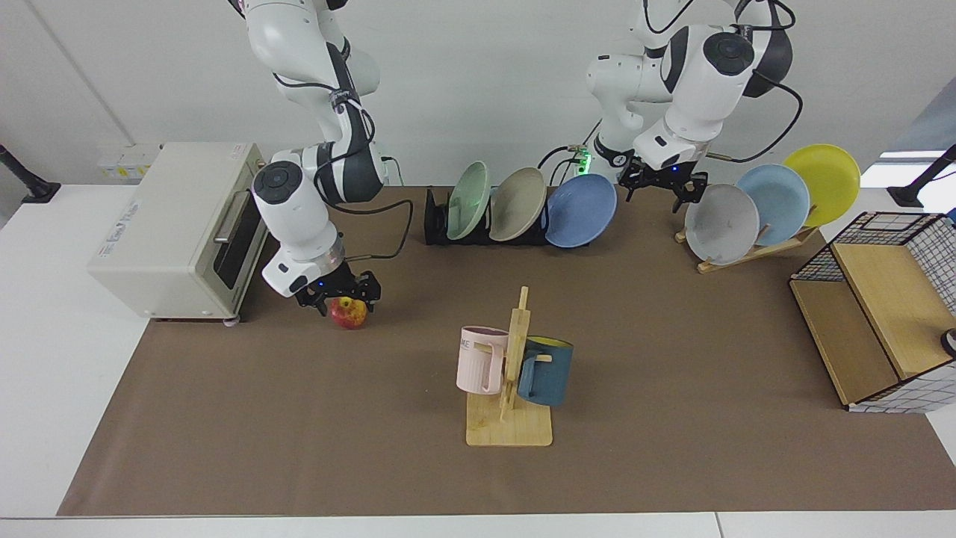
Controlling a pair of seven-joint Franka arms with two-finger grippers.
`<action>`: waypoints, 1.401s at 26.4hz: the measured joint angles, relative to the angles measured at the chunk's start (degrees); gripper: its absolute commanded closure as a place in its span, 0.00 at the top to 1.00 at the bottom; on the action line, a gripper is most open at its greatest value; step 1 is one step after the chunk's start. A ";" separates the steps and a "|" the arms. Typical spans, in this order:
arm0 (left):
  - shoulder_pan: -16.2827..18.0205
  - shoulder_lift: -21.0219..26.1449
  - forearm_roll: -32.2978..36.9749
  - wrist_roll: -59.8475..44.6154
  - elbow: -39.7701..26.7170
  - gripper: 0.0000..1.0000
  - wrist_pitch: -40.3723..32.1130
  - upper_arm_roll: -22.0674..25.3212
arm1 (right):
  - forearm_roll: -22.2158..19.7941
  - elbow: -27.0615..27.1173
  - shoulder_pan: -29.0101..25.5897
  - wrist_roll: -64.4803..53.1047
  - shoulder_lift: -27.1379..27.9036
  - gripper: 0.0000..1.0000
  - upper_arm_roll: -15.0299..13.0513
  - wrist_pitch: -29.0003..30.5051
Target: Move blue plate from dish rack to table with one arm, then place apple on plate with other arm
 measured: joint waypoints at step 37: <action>-4.73 -3.87 0.26 -5.06 -13.94 1.00 5.99 -2.02 | -5.23 -0.46 -0.04 0.03 4.56 0.03 -0.17 -0.88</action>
